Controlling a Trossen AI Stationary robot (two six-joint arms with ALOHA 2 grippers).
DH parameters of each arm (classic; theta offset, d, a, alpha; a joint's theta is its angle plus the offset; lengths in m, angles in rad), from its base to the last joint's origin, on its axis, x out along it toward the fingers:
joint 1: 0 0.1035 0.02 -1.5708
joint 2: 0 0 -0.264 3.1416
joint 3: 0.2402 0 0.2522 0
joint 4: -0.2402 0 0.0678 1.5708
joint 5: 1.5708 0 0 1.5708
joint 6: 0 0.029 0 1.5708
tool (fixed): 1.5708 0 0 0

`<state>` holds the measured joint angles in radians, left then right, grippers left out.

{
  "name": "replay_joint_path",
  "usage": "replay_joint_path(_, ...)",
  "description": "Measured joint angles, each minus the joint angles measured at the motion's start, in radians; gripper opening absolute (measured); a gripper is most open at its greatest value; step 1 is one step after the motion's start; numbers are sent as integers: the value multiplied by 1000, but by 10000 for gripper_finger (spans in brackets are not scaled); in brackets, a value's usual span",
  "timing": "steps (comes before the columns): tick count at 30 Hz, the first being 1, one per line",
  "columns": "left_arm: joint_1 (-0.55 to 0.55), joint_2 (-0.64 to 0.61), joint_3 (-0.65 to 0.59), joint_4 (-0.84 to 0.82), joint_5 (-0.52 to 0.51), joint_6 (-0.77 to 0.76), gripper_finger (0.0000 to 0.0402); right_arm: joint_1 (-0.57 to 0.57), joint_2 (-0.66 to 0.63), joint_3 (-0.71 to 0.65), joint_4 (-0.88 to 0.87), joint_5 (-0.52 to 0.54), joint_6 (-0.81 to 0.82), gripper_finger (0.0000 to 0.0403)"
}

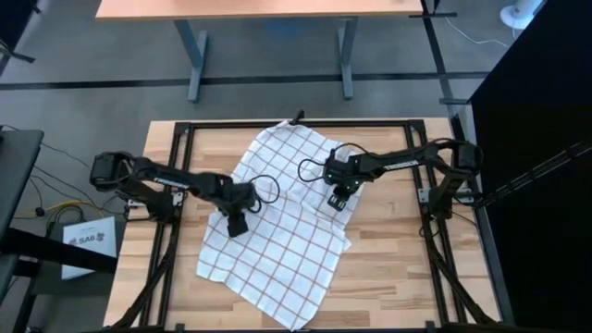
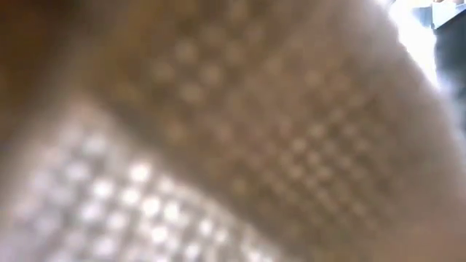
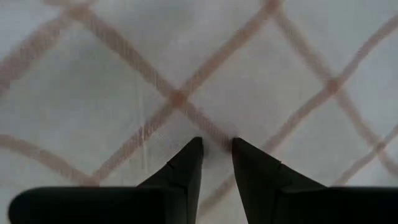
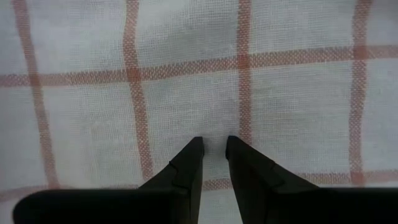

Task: Roll towel
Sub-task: Roll the towel

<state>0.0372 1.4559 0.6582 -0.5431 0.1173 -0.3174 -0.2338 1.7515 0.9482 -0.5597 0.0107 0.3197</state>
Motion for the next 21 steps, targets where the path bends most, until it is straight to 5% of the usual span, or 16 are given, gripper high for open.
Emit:
replay_joint_path(12,-271,19,-8,359,-58,-400,77,-252,-16,-3,-28,-86,-273,65)
replay_joint_path(21,-294,44,21,365,-74,-424,77,-352,-52,89,-162,-78,-392,65)
